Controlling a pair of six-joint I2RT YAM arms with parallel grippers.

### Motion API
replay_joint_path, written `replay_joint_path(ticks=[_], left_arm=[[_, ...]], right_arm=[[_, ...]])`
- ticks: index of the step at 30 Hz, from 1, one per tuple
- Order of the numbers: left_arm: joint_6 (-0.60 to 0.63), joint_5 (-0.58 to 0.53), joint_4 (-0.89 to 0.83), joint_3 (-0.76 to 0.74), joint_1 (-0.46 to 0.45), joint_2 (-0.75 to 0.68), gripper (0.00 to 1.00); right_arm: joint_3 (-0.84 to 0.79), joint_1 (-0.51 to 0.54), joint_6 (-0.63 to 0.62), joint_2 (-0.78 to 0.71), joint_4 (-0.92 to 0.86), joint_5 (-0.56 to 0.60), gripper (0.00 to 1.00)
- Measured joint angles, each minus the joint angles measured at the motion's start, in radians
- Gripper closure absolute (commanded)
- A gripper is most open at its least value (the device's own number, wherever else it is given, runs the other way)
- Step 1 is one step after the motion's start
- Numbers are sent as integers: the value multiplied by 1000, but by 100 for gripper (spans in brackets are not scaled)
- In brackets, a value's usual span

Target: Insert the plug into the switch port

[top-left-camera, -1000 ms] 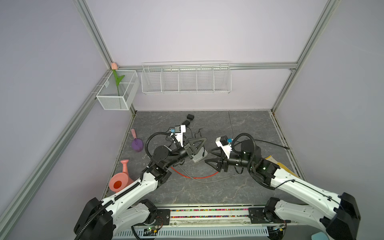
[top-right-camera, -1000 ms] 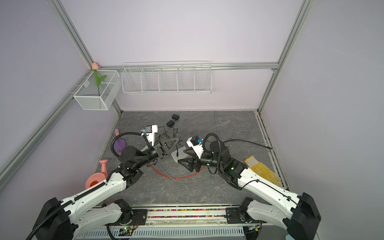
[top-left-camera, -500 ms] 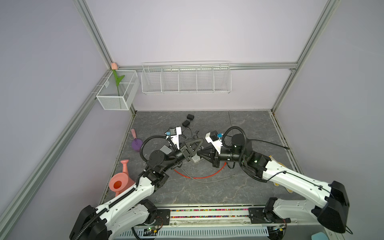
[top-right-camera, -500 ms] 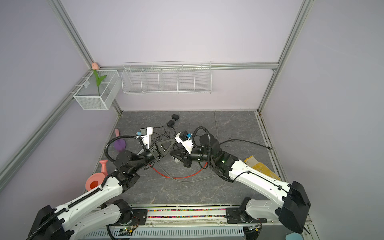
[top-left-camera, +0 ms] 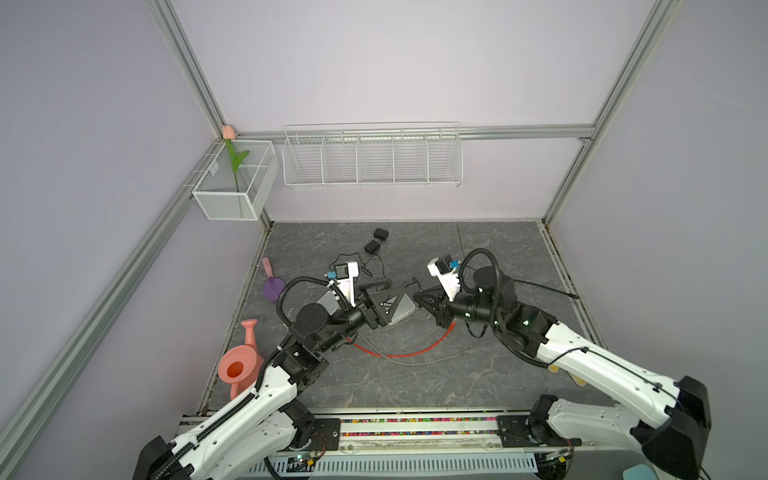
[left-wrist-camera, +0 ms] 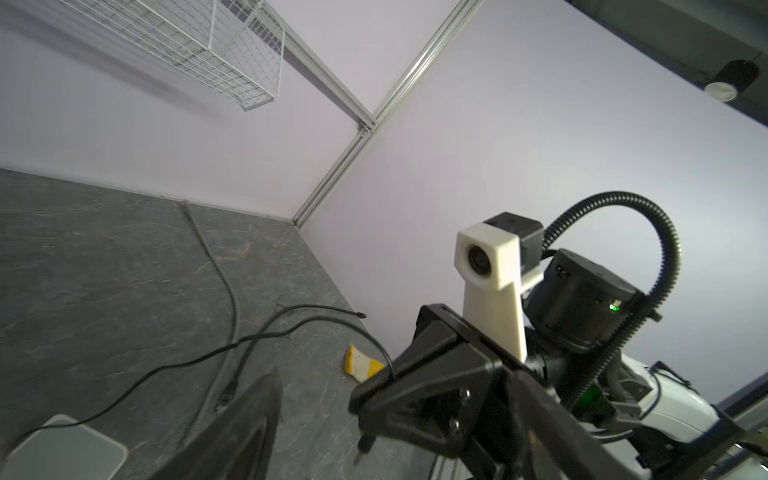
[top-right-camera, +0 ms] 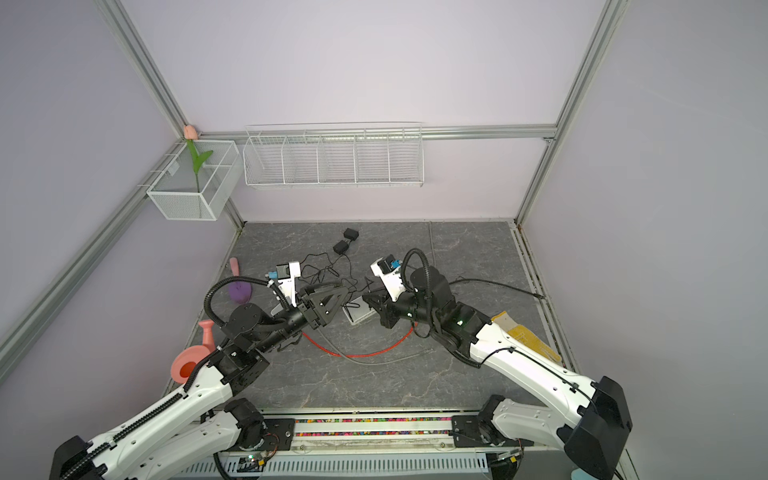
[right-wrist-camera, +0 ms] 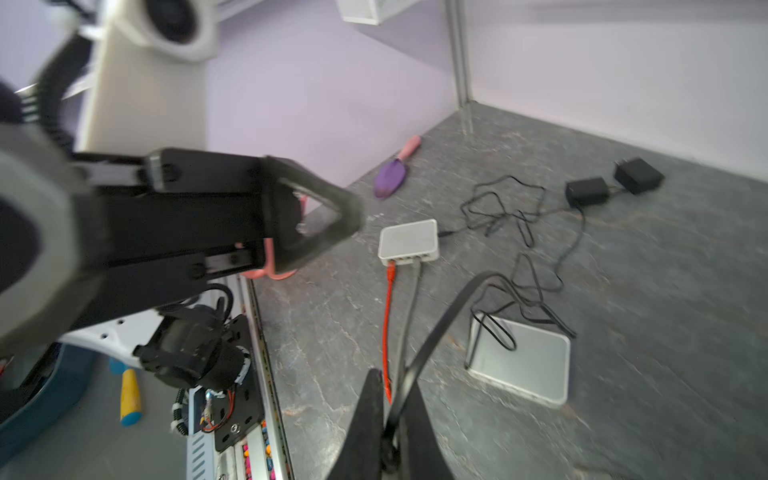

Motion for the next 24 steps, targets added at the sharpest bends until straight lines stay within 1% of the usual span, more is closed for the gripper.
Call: replay_joint_path(ticks=[3, 5, 7, 9, 11, 13, 15, 17, 18, 21, 24], left_arm=[[63, -31, -87, 9, 0, 12, 14], [102, -45, -137, 27, 0, 39, 14], [140, -58, -178, 60, 0, 79, 14], [173, -69, -207, 97, 0, 117, 14], [209, -81, -227, 132, 0, 154, 14], [243, -87, -238, 163, 3, 198, 14], [276, -87, -257, 191, 9, 250, 12], [303, -88, -278, 214, 17, 304, 12], [316, -88, -289, 222, 23, 333, 11], [332, -87, -330, 224, 50, 399, 10], [341, -88, -352, 224, 72, 459, 9]], right_arm=[[75, -126, 32, 109, -50, -43, 93], [211, -208, 36, 238, -118, -98, 93], [423, -272, 29, 386, -201, -146, 93], [655, -314, 5, 510, -291, -161, 93], [876, -337, -31, 599, -355, -135, 93], [1028, -347, -58, 640, -398, -122, 93], [1097, -351, -76, 654, -422, -134, 93], [1080, -351, -94, 658, -425, -159, 93], [1029, -350, -98, 658, -410, -172, 93], [764, -348, -91, 661, -324, -201, 93], [522, -346, -73, 710, -288, -221, 93]])
